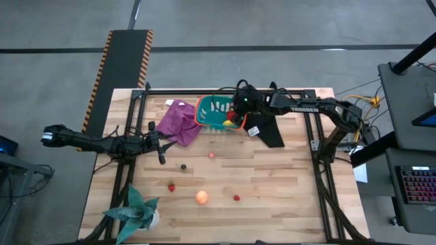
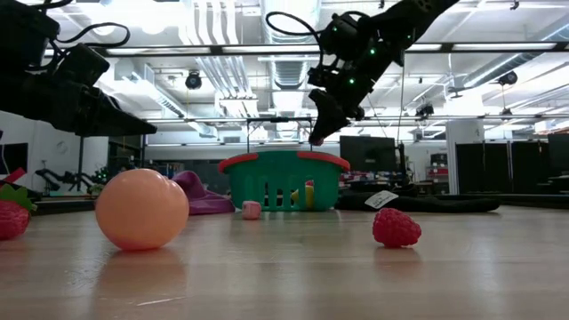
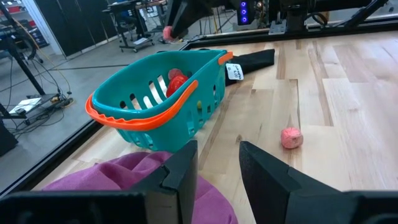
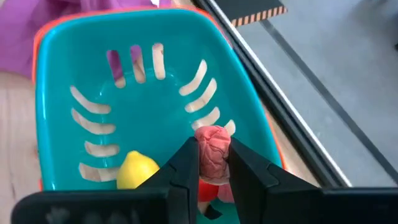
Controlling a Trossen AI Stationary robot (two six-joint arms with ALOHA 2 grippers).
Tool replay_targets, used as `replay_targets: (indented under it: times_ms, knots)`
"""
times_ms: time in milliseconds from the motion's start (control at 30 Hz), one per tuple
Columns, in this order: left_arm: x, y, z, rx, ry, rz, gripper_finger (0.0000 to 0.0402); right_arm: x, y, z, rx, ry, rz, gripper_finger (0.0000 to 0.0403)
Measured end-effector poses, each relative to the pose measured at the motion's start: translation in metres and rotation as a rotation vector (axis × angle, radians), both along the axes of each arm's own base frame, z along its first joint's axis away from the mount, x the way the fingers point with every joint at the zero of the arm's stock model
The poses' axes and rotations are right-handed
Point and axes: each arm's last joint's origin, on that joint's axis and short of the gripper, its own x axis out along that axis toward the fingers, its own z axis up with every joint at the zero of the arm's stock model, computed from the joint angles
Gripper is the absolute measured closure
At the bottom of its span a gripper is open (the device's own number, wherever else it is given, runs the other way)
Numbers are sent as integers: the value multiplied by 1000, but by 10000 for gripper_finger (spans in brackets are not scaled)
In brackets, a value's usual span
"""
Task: Pick and placing Produce into tupperware
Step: Put the bottom pink peach into the blue bin
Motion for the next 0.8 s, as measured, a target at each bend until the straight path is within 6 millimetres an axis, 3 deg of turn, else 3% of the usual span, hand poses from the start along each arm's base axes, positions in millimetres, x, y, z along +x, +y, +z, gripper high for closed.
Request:
replay_targets:
  times_ms: [300,800]
  knots:
    - [0,0,0,0,-2,0,296,7,-15,-16,46,29,-62,340]
    - [0,0,0,0,-2,0,296,13,-18,-19,53,61,-56,330]
